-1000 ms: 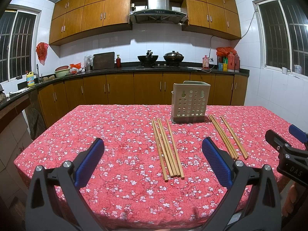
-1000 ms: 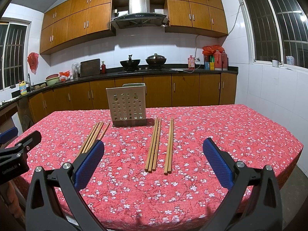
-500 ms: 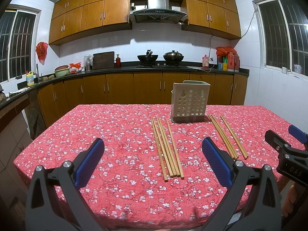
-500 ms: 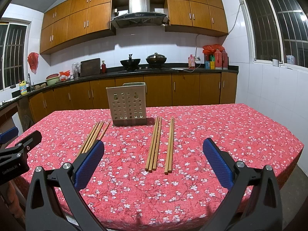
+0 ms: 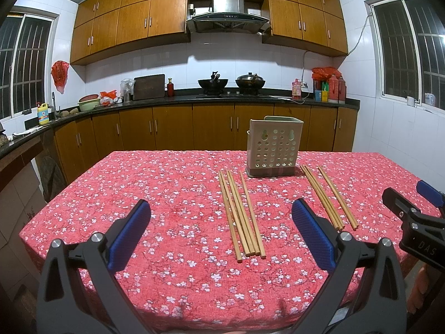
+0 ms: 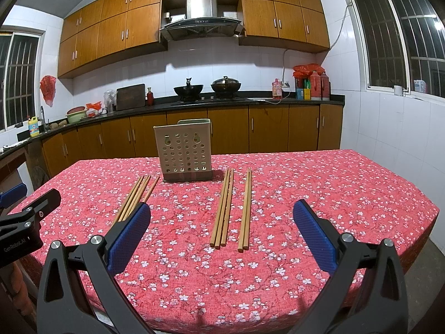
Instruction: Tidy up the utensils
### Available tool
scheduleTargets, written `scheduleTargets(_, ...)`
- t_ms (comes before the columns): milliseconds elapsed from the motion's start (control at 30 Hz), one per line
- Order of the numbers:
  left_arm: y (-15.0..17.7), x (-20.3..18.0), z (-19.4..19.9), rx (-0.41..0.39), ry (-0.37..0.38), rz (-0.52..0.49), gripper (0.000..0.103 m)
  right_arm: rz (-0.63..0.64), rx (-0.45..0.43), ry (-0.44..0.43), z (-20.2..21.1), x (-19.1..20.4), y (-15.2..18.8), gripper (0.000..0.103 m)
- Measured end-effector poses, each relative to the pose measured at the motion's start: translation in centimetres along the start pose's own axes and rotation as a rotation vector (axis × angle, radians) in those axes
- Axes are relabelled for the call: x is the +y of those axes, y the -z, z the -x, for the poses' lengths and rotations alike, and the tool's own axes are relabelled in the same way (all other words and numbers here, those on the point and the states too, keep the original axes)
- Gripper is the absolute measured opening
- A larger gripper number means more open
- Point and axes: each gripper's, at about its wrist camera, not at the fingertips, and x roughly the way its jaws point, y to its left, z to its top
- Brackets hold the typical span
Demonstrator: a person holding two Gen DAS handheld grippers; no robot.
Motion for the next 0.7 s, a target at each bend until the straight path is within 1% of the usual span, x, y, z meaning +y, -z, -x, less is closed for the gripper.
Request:
scheduleTargets(567,0.49,-0.29,-0.34,0.002,0.0,0.0,0.099,-0.001,0.002,0.001,0.0,0.04,-0.08,0.101)
scheduleTargets(700,0.58,-0.2,-0.6,0.013,-0.006,0.009,0.099,-0.026,0.017,-0.002,-0.35,-0.44,-0.19,0.101)
